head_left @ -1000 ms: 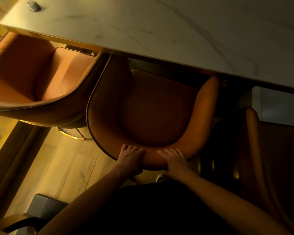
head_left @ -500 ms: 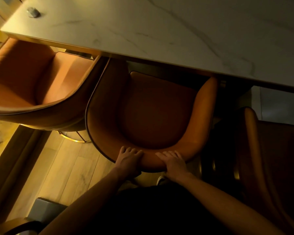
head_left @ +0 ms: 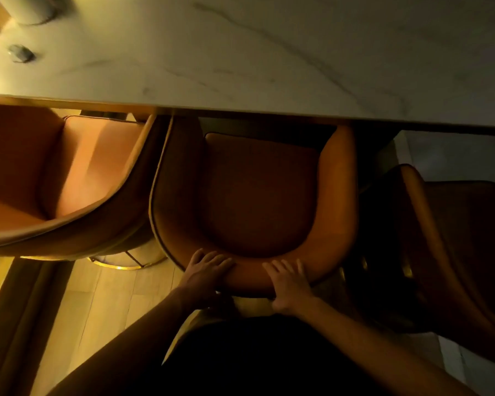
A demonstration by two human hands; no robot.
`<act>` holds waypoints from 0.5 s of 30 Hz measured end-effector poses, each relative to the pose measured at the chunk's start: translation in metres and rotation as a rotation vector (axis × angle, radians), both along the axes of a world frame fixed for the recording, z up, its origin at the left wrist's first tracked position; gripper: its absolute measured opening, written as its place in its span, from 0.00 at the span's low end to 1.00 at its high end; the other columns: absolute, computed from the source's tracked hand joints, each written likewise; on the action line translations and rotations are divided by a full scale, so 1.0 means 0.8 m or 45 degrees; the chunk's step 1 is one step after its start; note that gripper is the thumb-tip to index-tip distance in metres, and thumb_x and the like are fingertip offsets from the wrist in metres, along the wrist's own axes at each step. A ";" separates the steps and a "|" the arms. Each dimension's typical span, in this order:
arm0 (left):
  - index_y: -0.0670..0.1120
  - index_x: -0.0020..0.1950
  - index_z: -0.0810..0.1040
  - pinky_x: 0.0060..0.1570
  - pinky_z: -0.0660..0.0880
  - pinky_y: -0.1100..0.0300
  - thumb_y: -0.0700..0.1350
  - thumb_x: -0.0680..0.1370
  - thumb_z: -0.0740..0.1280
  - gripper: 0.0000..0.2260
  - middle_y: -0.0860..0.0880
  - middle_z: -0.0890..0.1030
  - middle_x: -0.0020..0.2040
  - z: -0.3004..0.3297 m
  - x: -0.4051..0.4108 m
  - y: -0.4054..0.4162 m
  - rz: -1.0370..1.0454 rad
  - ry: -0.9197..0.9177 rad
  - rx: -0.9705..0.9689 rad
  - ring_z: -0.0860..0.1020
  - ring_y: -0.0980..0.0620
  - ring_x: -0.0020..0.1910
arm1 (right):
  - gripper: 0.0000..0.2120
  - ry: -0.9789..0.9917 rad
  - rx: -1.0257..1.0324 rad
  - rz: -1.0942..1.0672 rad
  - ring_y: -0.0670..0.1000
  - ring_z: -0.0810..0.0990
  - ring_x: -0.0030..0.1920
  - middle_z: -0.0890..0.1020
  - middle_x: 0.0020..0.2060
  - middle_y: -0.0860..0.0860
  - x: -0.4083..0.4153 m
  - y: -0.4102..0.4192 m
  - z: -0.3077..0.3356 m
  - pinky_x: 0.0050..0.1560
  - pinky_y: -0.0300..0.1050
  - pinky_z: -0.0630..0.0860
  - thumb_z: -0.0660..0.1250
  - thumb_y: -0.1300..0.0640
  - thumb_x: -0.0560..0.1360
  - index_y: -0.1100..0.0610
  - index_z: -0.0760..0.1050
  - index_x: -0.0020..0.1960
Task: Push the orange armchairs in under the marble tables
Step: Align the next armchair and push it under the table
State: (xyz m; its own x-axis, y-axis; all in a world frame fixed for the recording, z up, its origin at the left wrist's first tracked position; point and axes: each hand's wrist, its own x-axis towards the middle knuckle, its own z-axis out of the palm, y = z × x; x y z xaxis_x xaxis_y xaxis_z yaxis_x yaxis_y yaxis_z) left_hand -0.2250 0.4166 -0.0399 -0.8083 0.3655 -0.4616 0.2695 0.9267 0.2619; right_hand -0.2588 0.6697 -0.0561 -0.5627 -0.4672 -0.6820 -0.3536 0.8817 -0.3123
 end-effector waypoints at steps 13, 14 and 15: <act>0.51 0.77 0.56 0.69 0.45 0.28 0.61 0.70 0.70 0.40 0.49 0.62 0.76 0.000 -0.012 -0.006 -0.125 -0.090 0.041 0.58 0.43 0.74 | 0.46 0.221 0.246 -0.211 0.62 0.52 0.78 0.57 0.78 0.53 0.033 -0.059 0.004 0.73 0.69 0.43 0.72 0.43 0.71 0.47 0.47 0.79; 0.51 0.76 0.57 0.68 0.45 0.26 0.61 0.69 0.70 0.41 0.50 0.62 0.75 0.000 -0.012 -0.004 -0.116 -0.100 0.049 0.59 0.43 0.74 | 0.46 0.225 0.246 -0.213 0.62 0.53 0.77 0.58 0.77 0.53 0.034 -0.059 0.004 0.74 0.69 0.44 0.71 0.44 0.71 0.47 0.48 0.79; 0.51 0.76 0.57 0.67 0.44 0.24 0.62 0.69 0.71 0.41 0.50 0.62 0.75 -0.002 -0.012 -0.002 -0.108 -0.104 0.048 0.59 0.43 0.74 | 0.46 0.229 0.240 -0.214 0.61 0.53 0.77 0.59 0.77 0.53 0.034 -0.058 0.004 0.74 0.68 0.45 0.72 0.44 0.71 0.47 0.48 0.79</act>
